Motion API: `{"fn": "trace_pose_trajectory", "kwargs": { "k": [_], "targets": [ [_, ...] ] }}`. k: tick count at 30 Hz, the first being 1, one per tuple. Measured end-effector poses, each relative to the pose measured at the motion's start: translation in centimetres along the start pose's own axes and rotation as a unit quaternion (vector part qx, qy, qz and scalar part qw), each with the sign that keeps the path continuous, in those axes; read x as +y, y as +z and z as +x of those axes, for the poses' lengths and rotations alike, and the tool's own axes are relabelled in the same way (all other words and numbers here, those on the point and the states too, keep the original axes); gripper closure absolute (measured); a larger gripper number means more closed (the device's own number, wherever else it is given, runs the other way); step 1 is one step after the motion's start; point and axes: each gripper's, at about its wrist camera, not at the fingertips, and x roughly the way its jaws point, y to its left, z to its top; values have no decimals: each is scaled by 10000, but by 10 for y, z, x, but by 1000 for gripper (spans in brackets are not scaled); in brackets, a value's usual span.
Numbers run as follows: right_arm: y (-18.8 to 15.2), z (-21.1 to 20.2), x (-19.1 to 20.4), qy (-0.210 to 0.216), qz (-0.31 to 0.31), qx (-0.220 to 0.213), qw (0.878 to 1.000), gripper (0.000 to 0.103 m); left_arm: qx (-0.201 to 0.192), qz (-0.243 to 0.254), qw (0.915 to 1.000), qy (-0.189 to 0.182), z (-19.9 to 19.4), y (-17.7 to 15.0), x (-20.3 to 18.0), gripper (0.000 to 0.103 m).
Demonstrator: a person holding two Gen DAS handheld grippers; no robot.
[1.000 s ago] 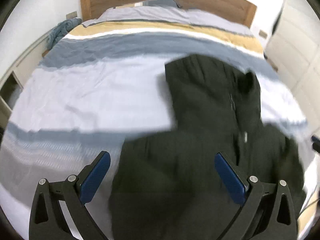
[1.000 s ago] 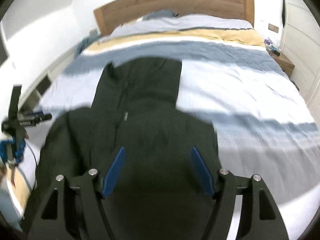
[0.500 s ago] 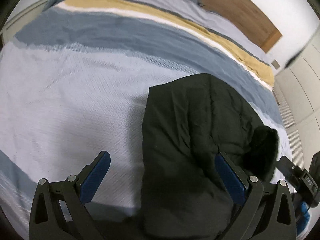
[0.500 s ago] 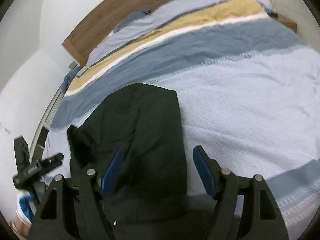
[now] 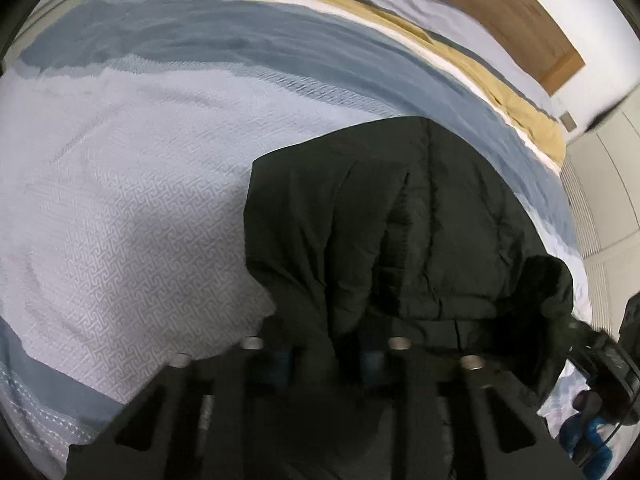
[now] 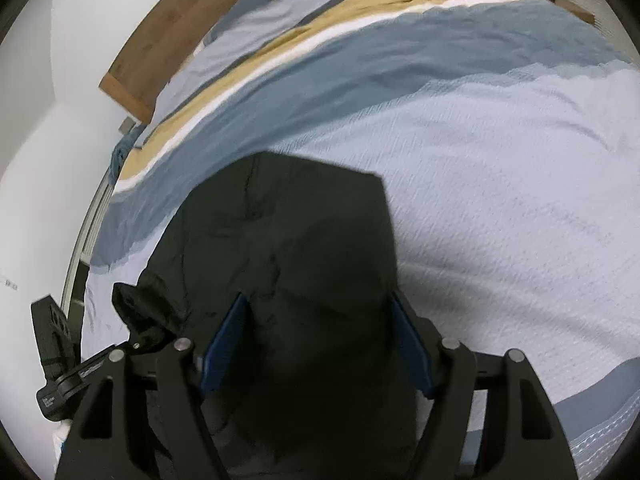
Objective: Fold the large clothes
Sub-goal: 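Grasp the coat hem with the left gripper while the right gripper grasps it too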
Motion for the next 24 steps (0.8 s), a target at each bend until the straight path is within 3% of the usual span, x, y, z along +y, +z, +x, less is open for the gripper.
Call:
{"fn": "trace_pose_trajectory", "kwargs": {
  "k": [3,9,16,20,24],
  "targets": [
    [-3,-9,10,-183,-250,78,9995,90,-119,142,9998,43,-11,-5,-6,92],
    [-21,-68,22,79,-469,-160,9987,91,-413,292,9985,-194,-66,-32,-5,92],
    [-80,-146,21,750,-673,-533,9935,92,-548,169,9967,-575,-122,-96,14,93],
    [-126,-169,11,919,-696,-559,9918,91,-499,149,9956,-773,-134,-143,26,93],
    [-173,-169,-18,865,-518,-335,9943,91,-279,42,9960,-847,-122,-188,41,93]
  ]
}}
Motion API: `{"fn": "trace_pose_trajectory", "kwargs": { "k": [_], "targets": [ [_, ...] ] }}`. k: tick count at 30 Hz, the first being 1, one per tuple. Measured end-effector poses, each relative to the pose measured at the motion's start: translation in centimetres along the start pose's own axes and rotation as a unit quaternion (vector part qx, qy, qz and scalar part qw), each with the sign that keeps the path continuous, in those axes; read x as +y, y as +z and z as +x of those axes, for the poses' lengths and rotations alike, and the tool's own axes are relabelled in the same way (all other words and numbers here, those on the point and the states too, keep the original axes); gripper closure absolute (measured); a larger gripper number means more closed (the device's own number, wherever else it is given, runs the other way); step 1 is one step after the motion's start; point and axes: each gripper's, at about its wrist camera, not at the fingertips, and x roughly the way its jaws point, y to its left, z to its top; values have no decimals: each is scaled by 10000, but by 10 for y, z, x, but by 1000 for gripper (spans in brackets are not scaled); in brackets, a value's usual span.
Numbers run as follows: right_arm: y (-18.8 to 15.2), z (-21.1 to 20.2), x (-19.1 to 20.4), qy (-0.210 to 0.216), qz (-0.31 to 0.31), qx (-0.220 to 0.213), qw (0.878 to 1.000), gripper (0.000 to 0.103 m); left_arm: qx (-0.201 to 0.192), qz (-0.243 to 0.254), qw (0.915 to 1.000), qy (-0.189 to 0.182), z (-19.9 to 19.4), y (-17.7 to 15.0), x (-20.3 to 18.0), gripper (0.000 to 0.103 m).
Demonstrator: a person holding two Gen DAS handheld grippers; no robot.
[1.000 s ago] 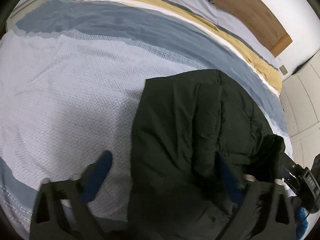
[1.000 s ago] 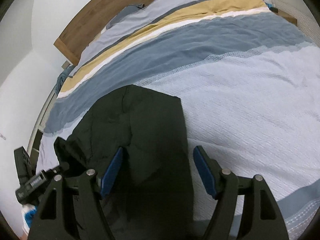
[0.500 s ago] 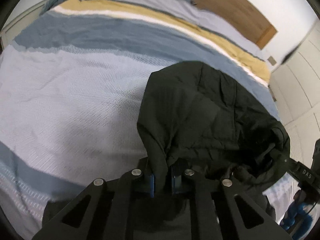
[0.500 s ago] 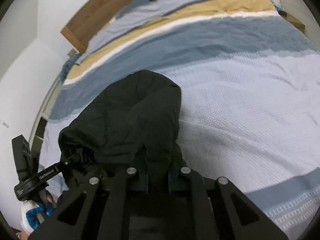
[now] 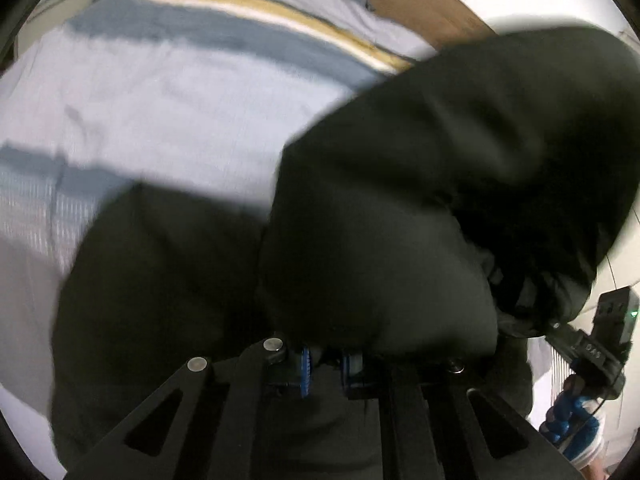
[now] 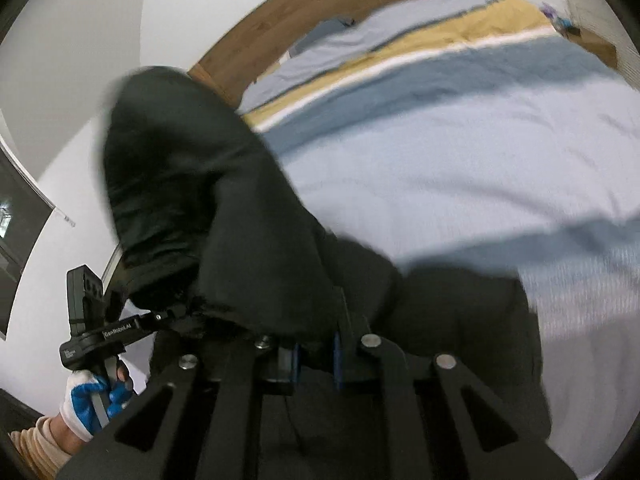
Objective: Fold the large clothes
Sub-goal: 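Grasp the coat hem with the left gripper while the right gripper grasps it too, then fold the hem up toward the collar with both grippers and release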
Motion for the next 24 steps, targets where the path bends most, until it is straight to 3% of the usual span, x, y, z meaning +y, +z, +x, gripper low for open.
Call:
{"fn": "trace_pose_trajectory", "kwargs": {
  "k": [4,9,15,19,21,24],
  "targets": [
    [-39,4,-29,-136,307,207,9992,91,108,20,9999,-55,7,-32,12,92],
    [-47,5,-33,-310,267,167,9990,89,64,175,9998,12,4,-40,9,82],
    [-50,-5,-21,-775,-191,310,9963,73,156,484,9983,270,-9,-50,3,65],
    [-64,-30,-13,-1055,-437,410,9926,67,212,632,9971,370,-38,-71,5,57],
    [-66,-46,-8,-1256,-549,472,9894,63,162,681,9965,466,-54,-79,4,43],
    [-69,-84,5,-1421,-716,397,9865,62,35,793,9952,575,-85,-86,4,39]
  ]
}}
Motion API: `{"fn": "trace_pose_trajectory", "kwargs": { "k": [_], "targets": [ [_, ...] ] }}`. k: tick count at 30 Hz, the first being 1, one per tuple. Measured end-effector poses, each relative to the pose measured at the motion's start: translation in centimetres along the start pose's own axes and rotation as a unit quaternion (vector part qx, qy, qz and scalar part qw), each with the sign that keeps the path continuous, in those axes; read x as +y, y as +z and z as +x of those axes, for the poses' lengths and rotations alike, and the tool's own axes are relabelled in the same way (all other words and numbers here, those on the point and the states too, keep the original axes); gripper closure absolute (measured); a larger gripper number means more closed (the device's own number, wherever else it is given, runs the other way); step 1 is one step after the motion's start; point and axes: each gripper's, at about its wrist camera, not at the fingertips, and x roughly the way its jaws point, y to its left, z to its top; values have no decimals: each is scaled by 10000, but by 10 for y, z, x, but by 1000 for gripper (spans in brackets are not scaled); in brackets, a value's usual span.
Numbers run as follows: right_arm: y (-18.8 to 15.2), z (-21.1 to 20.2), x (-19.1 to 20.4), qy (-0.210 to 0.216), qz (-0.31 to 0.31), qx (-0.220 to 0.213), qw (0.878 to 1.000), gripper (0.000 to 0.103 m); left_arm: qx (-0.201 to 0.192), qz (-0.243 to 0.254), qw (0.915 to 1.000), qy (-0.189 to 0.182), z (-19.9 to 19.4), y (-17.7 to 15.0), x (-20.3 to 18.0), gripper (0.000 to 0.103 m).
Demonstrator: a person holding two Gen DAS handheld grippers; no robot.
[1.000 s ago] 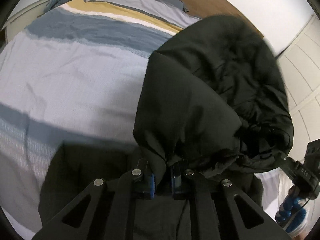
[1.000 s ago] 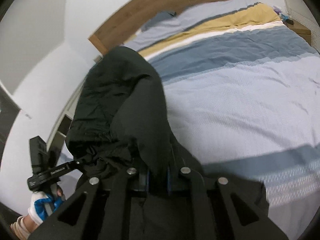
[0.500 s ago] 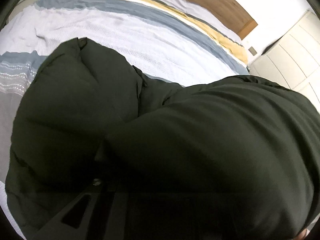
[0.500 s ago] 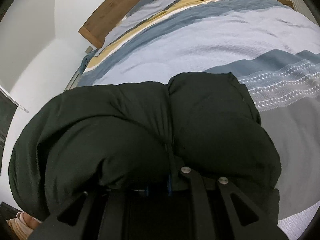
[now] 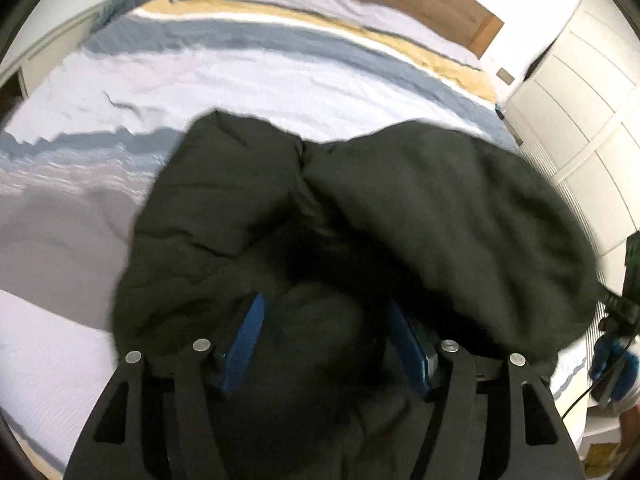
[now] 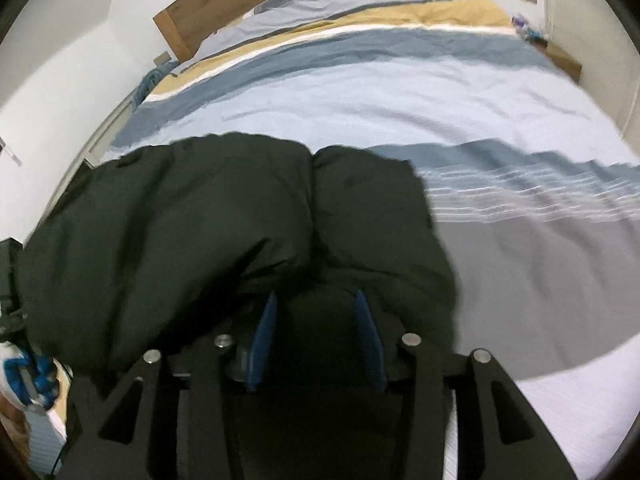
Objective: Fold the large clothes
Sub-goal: 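Fold the hem up toward the collar with both grippers and release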
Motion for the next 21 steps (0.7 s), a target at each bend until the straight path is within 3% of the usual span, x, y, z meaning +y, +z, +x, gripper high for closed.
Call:
{"fn": "trace_pose_trajectory", "kwargs": {
  "k": [4,9,12,14,17,21],
  "targets": [
    [17,-43,20,104,-206,-310,9993,57,-273,224,9993,-108,-30,12,-18,32],
    [39,-59,75,573,-760,-356,9948,51,-454,571,9968,-319,-26,34,-62,28],
    [35,-46,105,837,-1061,-91,9908,49,-381,652,9962,-429,-8,39,-80,26],
    [25,-27,123,866,-1342,208,9869,49,-253,715,9966,-315,15,41,-85,25],
    [16,19,132,594,-1470,665,9851,49,19,657,9978,-130,51,44,-82,25],
    [16,62,126,127,-1398,690,9877,49,174,659,9976,143,86,51,-75,25]
  ]
}}
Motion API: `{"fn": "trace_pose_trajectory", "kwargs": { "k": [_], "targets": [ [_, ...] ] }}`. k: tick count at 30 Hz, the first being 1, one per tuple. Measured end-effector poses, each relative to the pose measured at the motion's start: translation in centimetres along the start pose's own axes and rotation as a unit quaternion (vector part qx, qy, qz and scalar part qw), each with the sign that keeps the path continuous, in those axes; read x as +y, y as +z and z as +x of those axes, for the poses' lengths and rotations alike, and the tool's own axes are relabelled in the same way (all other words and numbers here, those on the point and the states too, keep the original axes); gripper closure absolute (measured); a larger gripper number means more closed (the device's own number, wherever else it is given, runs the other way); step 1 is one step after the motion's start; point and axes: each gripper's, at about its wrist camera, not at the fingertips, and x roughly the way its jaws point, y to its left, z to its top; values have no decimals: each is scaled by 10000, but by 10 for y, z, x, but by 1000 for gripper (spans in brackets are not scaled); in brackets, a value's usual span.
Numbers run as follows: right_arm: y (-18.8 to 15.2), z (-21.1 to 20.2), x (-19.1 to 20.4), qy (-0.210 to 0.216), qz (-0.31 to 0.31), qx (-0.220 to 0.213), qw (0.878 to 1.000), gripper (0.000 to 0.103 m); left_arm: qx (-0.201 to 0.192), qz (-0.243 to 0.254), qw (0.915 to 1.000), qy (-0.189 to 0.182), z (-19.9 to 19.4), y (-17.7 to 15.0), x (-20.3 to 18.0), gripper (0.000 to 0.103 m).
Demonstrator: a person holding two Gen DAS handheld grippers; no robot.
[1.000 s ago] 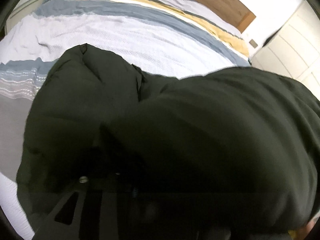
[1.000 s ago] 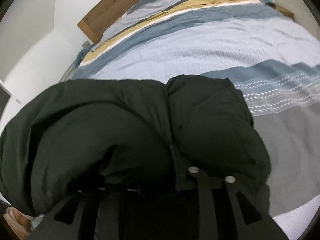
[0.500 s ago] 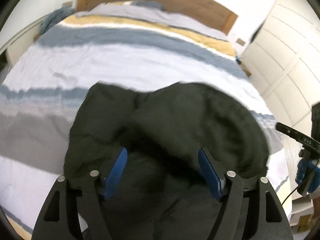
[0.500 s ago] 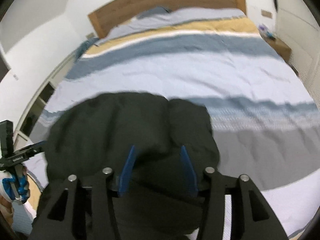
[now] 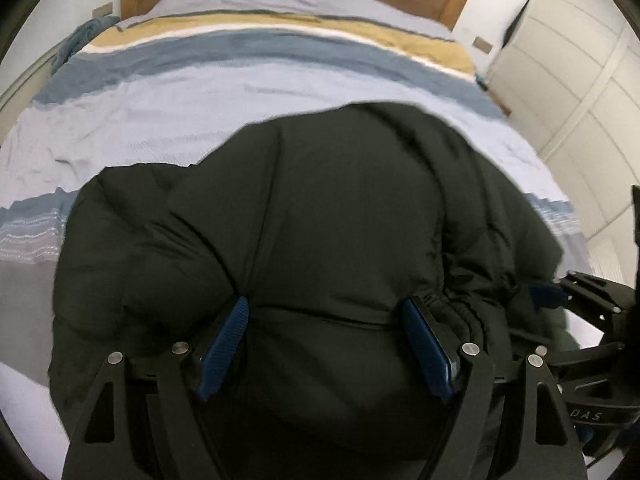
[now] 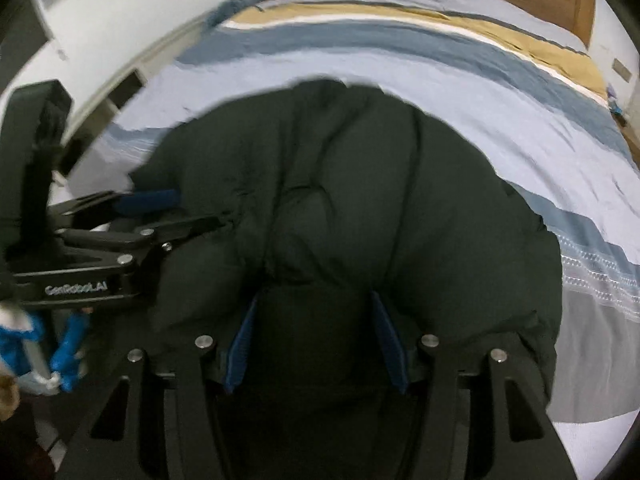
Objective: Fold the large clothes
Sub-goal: 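Fold the hem up toward the collar with both grippers and release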
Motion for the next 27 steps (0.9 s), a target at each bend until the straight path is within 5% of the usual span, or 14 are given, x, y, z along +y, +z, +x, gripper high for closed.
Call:
{"fn": "trace_pose_trajectory", "kwargs": {
  "k": [6,12,20,27],
  "targets": [
    [8,24,-11,-237,62,-152,9996,49,72,-83,9999,57,29,7,7,25],
    [-10,60,-13,-467,-197,124,9986,48,295,350,9983,366,52,-5,-7,24],
    [-3,16,-14,-196,-111,-116,9997,49,-93,349,9992,160,2,0,-4,23],
    [32,-17,-22,-309,-144,-718,9968,49,-450,374,9973,450,-8,31,5,21]
  ]
}}
